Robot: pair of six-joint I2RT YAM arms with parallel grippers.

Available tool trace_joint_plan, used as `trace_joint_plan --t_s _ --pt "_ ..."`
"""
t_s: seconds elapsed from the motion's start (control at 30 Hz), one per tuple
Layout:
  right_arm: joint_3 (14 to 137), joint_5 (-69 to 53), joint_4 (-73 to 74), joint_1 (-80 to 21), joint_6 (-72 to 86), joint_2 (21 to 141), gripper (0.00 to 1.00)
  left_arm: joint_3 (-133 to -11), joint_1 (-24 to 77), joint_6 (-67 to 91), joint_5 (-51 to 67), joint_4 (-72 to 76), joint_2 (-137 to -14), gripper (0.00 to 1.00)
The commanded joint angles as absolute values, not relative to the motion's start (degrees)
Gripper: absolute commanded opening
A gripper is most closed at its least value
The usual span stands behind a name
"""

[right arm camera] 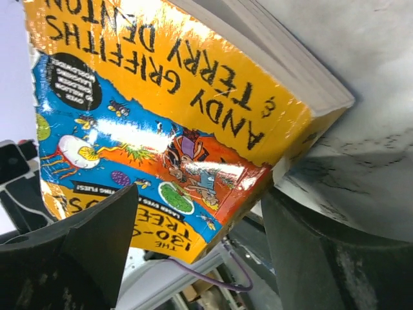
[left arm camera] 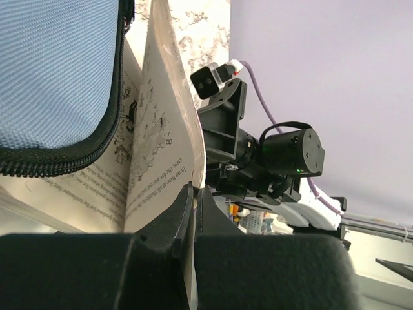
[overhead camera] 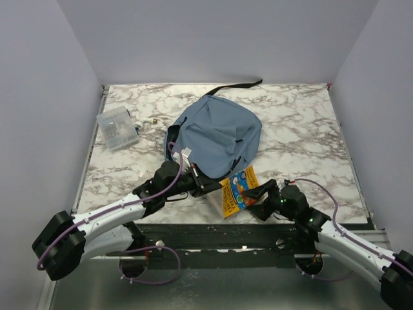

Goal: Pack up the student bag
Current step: Pick up the book from the center of the board.

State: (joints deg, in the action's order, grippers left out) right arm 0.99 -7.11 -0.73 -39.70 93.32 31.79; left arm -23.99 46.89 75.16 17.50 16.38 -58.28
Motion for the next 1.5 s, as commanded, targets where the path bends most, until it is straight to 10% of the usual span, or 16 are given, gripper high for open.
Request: trace_joint_plan --t_s 0.0,0.33,0.67,0.87,1.47 --pt "-4.2 -5.1 -14.0 -39.9 100.4 35.3 0.77 -25.2 47.0 76.9 18.6 17.9 -56.5 0.00" --pt "-3.7 -0.4 -16.0 -39.9 101.6 37.4 0.26 -22.3 47.0 78.0 17.8 17.9 -55.9 0.00" --pt "-2.3 6.3 -8.8 -39.9 97.6 29.5 0.01 -18.9 46.9 80.0 16.0 17.9 -54.1 0.01" --pt "6.3 10.1 2.7 -39.8 87.6 23.4 0.01 -16.1 46.9 78.0 12.6 18.1 -48.0 0.62" --pt "25.9 18.3 2.3 -39.9 71.8 19.3 0.00 -23.7 46.3 79.3 21.5 27.4 -50.8 0.98"
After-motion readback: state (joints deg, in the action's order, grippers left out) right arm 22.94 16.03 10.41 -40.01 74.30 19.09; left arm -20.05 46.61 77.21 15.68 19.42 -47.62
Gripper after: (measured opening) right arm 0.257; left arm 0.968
